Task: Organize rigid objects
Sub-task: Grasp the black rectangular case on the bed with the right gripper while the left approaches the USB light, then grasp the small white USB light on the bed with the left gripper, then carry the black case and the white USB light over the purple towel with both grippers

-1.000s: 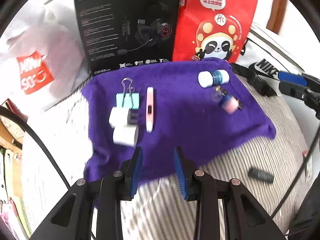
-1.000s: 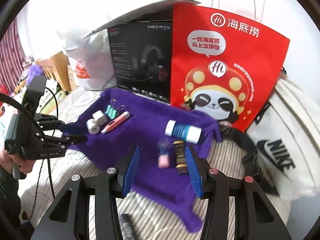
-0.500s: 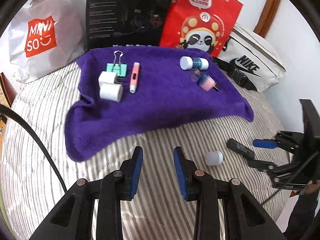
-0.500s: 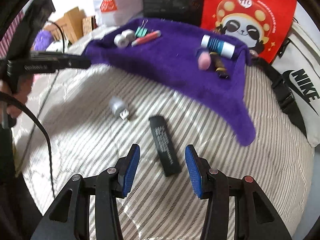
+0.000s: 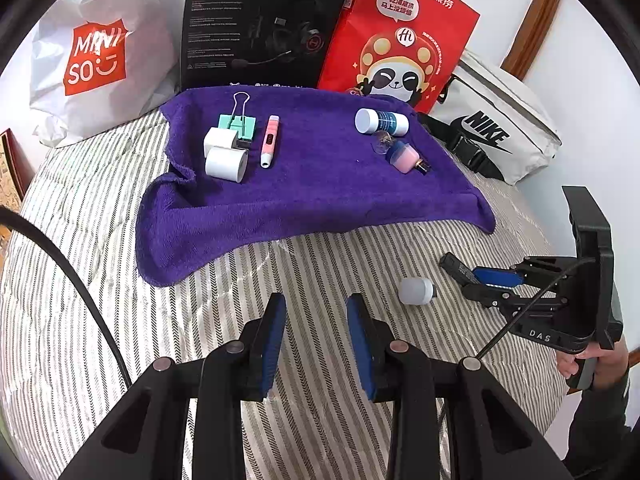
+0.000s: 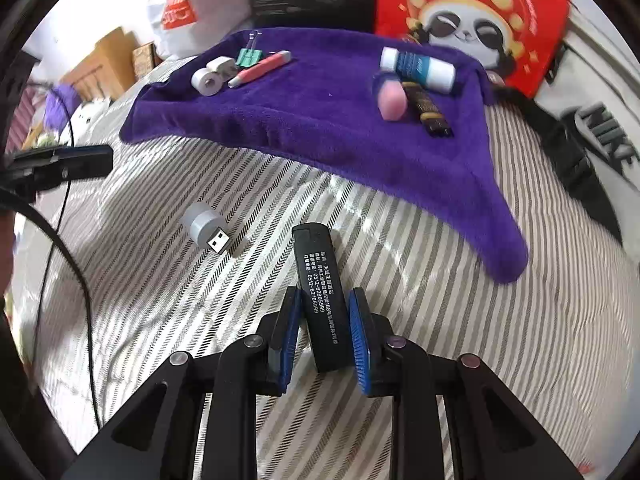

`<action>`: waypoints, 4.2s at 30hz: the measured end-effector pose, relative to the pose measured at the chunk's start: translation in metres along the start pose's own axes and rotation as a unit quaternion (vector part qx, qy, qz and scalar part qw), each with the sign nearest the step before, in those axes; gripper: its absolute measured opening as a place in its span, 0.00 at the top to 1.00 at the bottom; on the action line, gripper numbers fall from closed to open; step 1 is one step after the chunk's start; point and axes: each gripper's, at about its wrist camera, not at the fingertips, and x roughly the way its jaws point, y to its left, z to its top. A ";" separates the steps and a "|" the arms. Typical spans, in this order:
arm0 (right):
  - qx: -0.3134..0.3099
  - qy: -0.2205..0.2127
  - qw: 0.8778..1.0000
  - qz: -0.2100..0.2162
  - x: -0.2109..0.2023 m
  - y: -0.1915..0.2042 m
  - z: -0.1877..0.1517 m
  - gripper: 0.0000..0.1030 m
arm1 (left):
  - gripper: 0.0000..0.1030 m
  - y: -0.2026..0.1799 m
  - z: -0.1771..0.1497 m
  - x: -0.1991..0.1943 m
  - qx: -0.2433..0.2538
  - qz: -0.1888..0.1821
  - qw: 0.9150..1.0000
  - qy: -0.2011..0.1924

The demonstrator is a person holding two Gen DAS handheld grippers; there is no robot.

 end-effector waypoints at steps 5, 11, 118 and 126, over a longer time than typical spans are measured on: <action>-0.023 0.005 1.000 -0.013 0.001 0.006 0.001 0.75 | 0.70 -0.001 -0.002 0.004 0.003 -0.004 1.000 0.005; -0.025 0.000 1.000 -0.006 0.003 0.004 0.005 0.76 | 0.70 -0.005 -0.004 0.012 0.010 -0.007 1.000 0.014; 0.057 -0.147 0.987 0.016 -0.042 -0.037 0.174 0.79 | 0.67 0.015 0.147 0.019 0.064 0.037 0.994 -0.080; 0.035 -0.097 0.994 0.043 -0.013 -0.041 0.166 0.79 | 0.67 0.027 0.146 0.035 0.064 0.031 0.996 -0.055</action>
